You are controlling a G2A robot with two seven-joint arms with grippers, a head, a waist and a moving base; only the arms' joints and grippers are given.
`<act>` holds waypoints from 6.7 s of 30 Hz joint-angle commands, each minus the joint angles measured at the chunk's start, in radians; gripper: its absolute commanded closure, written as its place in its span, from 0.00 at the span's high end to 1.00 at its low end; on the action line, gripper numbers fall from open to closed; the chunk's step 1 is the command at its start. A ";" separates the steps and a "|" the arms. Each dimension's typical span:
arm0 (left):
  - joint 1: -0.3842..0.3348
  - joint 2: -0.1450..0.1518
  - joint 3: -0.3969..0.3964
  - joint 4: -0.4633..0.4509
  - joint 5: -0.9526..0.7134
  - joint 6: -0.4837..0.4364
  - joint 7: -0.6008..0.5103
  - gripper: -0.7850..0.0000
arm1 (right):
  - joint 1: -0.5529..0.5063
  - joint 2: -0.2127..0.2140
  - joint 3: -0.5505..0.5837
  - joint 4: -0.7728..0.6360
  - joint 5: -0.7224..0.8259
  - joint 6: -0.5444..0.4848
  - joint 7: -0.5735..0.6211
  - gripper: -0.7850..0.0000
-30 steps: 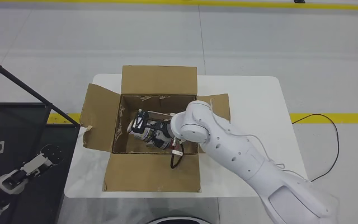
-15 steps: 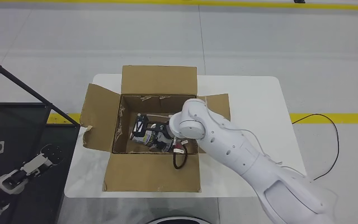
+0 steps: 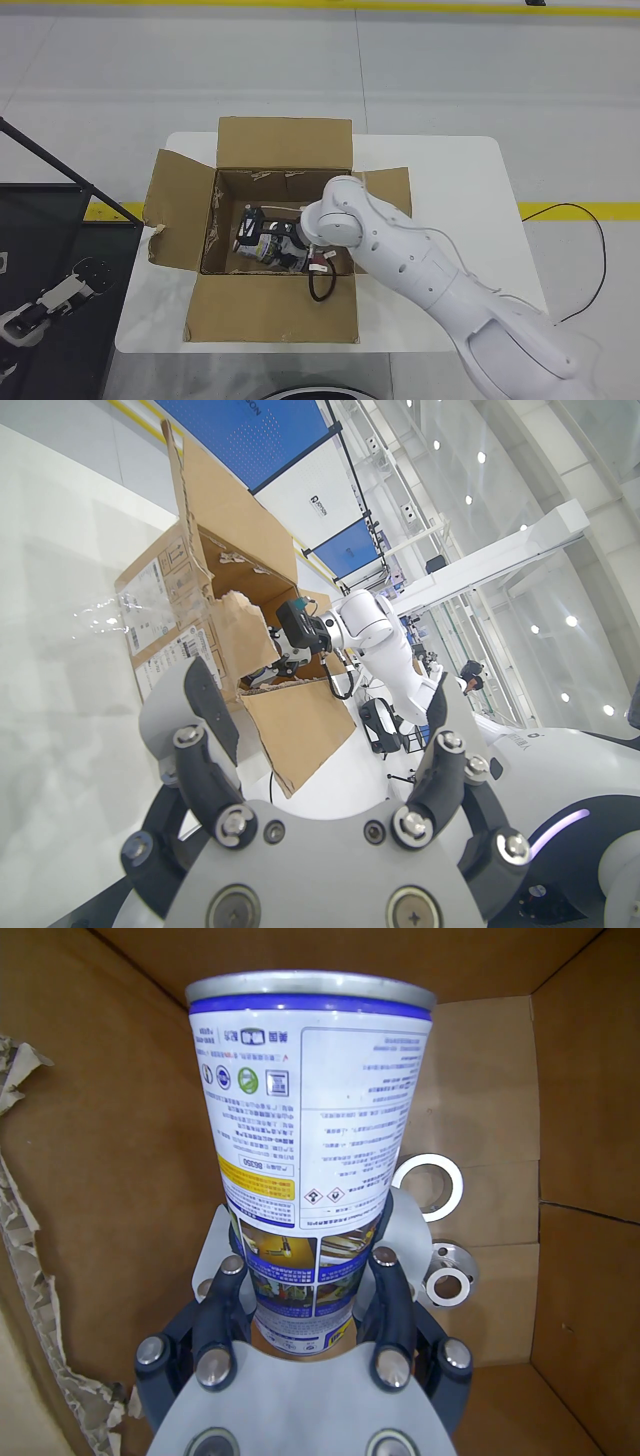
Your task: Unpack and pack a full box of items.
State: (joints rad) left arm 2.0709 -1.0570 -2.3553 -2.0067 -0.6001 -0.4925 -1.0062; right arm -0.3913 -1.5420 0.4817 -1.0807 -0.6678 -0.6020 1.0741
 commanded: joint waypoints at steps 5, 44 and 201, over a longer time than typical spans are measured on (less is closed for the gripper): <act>0.000 0.000 0.000 0.000 0.000 0.000 0.000 1.00 | 0.006 -0.012 -0.009 0.029 0.003 -0.002 -0.007 0.46; -0.092 0.011 0.019 0.025 0.202 0.033 0.025 1.00 | -0.230 0.109 0.330 -0.511 -0.199 0.333 -0.015 1.00; 0.010 0.104 0.268 0.028 0.041 0.026 -0.348 1.00 | -0.487 0.241 0.557 -0.448 0.539 0.312 -0.186 1.00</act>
State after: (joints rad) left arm 2.0798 -0.9535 -2.0996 -1.9769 -0.5610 -0.4641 -1.3563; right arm -0.8789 -1.3015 1.0389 -1.5280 -0.1290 -0.2919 0.8894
